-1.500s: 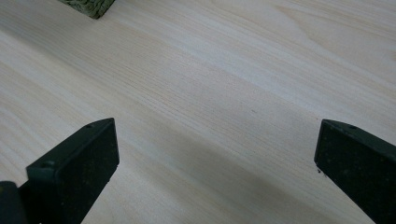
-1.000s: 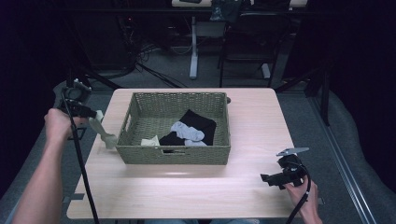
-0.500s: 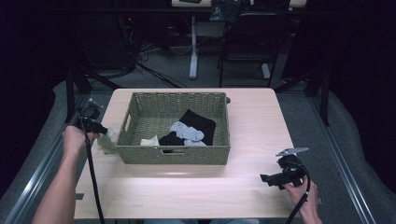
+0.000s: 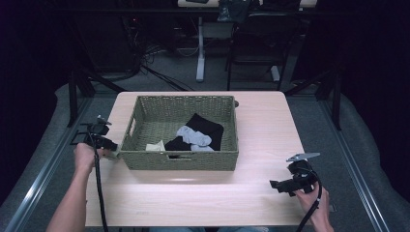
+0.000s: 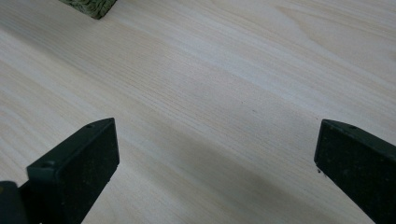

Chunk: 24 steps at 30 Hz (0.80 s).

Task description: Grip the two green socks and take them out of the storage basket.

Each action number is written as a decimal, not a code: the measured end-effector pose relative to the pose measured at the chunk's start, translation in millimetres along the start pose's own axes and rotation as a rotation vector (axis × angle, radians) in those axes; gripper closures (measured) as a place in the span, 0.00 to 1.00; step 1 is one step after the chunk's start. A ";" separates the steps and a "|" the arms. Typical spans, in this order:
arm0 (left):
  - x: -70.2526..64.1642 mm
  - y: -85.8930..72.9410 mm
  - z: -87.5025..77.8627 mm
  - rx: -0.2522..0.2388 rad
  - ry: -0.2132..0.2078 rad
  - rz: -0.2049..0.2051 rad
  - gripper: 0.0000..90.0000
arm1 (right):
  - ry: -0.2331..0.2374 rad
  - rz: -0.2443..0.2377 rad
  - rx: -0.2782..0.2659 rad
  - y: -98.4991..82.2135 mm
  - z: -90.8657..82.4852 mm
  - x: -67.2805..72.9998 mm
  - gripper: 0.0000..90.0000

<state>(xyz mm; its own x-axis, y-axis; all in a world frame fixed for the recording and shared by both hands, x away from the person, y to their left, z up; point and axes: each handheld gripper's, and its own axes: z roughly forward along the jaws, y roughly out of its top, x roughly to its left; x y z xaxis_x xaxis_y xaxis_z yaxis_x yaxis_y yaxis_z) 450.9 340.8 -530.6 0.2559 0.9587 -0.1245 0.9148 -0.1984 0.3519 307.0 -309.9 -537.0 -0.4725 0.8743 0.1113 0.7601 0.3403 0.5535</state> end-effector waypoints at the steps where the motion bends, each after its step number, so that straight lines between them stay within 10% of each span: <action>1: 0.0 -0.6 -0.4 -0.008 -0.001 -0.007 0.87 | 0.001 0.001 0.000 0.0 0.1 0.1 0.00; 8: -2.3 6.5 -31.5 -0.050 0.027 -0.025 0.37 | -0.002 0.000 -0.001 0.0 -0.2 -0.1 0.00; 24: -62.9 50.1 -110.3 -0.197 0.039 0.083 0.12 | 0.003 -0.001 -0.009 1.0 -0.7 0.6 0.00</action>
<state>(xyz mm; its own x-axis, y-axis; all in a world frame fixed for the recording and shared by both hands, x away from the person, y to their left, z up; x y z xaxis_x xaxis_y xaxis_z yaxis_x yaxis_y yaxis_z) 446.1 293.1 -402.8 0.3119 0.9486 -0.0532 0.8112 -0.2366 0.5348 307.1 -309.3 -535.8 -0.4744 0.8730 0.1131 0.7558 0.3381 0.5608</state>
